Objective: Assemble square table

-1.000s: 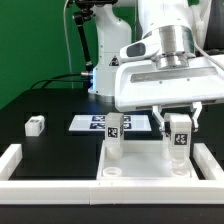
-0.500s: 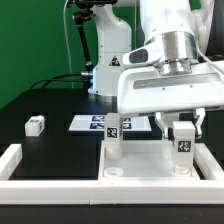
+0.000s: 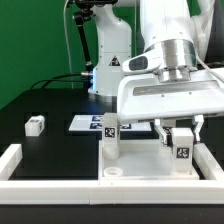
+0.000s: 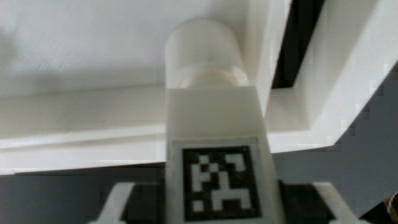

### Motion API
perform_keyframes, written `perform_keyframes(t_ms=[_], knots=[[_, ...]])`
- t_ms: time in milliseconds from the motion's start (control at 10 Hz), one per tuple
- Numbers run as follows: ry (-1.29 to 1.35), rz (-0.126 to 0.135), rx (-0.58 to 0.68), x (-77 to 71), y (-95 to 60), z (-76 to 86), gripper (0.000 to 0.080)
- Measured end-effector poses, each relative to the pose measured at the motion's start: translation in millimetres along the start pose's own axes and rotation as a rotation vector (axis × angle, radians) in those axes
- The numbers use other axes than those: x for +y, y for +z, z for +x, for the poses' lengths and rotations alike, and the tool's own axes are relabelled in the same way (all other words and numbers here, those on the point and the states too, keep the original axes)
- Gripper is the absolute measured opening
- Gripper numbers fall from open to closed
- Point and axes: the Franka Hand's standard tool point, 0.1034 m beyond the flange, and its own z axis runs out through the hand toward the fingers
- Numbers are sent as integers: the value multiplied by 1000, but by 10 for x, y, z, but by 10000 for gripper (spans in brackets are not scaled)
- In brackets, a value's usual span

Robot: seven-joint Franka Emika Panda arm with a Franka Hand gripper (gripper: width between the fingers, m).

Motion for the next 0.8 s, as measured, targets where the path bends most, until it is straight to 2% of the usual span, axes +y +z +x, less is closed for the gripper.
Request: perform_keyframes(t_ms=[200,300,400,500,600,800], knots=[[0,0,-1,0,-1,2,291],[0,1,-7,-2,5,-12,373],[0,1,-7,-1,6,-13,534],[0,1,-7,-1,6,-14,534],[0,1,-8,-1,6,-14,624],[0,1,-8,-1,6,-15,644]])
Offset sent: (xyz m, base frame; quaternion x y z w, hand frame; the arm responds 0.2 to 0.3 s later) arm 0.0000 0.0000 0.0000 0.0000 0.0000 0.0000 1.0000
